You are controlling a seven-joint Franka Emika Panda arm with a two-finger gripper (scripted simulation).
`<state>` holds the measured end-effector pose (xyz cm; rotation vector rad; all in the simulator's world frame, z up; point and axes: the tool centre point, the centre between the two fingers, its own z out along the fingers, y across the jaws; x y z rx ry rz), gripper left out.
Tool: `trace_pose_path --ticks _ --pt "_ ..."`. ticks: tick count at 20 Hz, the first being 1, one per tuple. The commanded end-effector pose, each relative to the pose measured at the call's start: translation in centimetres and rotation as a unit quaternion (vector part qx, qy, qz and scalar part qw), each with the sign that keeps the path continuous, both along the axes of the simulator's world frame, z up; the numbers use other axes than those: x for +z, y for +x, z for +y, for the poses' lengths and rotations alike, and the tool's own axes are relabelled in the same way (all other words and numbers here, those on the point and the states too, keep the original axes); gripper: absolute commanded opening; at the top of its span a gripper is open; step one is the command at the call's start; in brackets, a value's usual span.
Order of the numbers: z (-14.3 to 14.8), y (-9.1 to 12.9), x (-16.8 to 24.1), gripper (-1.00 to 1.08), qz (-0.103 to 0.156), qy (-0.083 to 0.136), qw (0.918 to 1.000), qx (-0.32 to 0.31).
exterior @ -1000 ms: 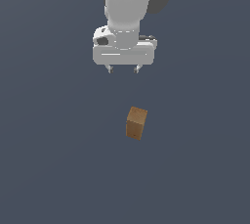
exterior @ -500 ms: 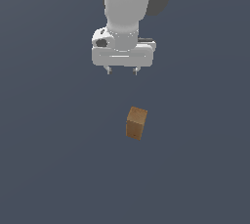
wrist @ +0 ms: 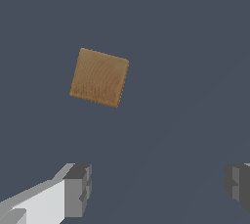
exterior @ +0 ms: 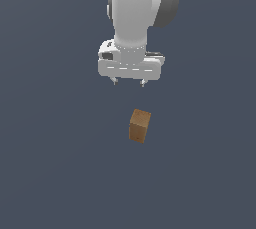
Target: Pick up the object and move it to a goal position.
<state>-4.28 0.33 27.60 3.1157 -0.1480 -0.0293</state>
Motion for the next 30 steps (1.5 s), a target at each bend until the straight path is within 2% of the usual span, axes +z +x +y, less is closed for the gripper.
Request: trace_pose_path --ticks 1,8,14,20,30 --pt "0.6 1.2 -1.0 1.00 -0.002 0.001 0.9998 -0.018" --pt "2.7 5.0 -4.7 1.00 -0.007 0.005 0.9969 -0.079" --pt "4.0 7.0 -7.1 1.00 -0.010 0.008 0.9934 -0.114" --pt "4.6 7.8 -8.2 1.00 -0.011 0.009 0.9914 -0.130" --pt "4.6 7.8 -9.9 1.00 -0.011 0.009 0.9915 -0.130"
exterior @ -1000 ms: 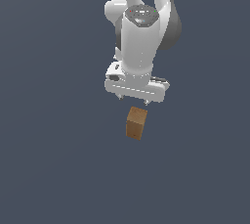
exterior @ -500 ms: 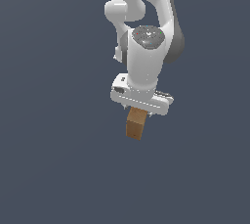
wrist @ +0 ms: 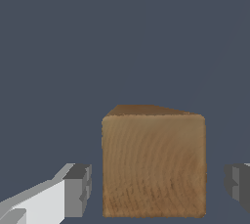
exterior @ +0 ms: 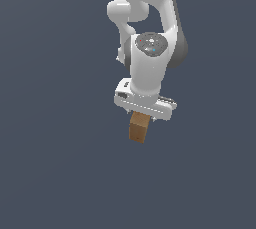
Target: Pick up the object and move it to a goal position.
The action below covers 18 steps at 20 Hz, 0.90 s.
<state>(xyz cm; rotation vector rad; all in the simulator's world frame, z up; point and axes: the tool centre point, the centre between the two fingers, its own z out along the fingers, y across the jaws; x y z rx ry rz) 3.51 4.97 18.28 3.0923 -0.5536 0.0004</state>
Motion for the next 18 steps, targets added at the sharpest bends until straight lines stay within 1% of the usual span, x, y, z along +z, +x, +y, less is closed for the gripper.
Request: trace_pose_path --ticks 1,7,12,13,18 --pt "0.0 0.0 -1.1 1.00 0.001 0.000 1.0000 0.000" --pt "0.0 -0.1 -3.6 1.00 0.000 0.000 1.0000 -0.001" --pt "0.0 0.1 -4.0 1.00 0.000 0.000 1.0000 -0.002" --pt "0.0 0.1 -4.0 -1.00 0.000 0.000 1.0000 -0.002" --pt "0.0 0.1 -4.0 -1.00 0.000 0.000 1.0000 -0.002"
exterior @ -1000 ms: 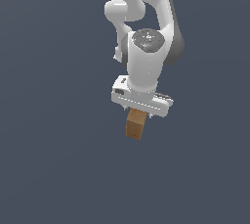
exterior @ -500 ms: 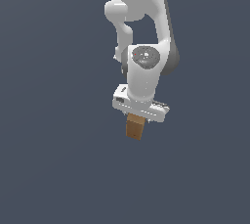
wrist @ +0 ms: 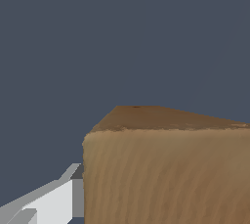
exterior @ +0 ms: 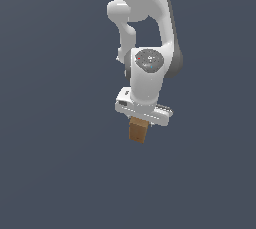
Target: Pick up the object and move it to a goal position.
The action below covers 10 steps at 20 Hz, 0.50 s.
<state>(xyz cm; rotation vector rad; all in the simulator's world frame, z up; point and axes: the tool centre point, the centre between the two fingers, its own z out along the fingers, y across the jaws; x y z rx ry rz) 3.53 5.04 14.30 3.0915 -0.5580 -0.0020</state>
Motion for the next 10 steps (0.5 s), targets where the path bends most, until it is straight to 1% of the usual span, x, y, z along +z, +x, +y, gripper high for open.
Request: trace_pose_path --ticks 1,6,10 --pt "-0.03 0.06 -0.02 -1.00 -0.001 0.000 1.0000 0.000" --pt "0.02 0.00 0.03 -1.00 0.000 0.000 1.0000 0.000" --pt "0.47 -0.07 0.90 -1.00 0.000 0.000 1.0000 0.000"
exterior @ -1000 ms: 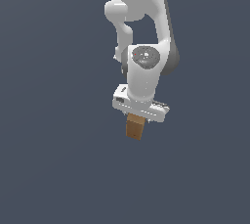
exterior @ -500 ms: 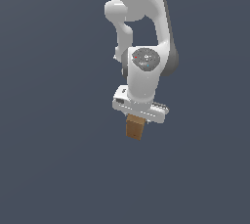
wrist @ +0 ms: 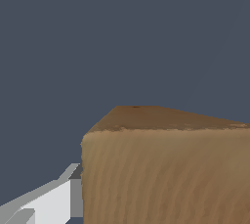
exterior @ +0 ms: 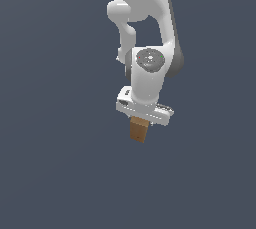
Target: Pick up the object and move it to a goal position.
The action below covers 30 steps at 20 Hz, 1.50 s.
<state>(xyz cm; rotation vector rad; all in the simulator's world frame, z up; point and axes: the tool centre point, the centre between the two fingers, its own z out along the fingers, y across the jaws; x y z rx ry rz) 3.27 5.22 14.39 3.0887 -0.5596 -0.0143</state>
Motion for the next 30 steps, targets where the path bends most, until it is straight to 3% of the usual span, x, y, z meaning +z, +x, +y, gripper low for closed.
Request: trace_pose_path --ticks 1,9,30 --pt "0.5 0.2 1.2 -1.00 -0.004 0.000 1.0000 0.001" --pt "3.3 -0.2 6.6 -1.00 -0.004 0.000 1.0000 0.001" --pt "13.8 -1.1 26.8 -1.00 -0.005 0.000 1.0000 0.000"
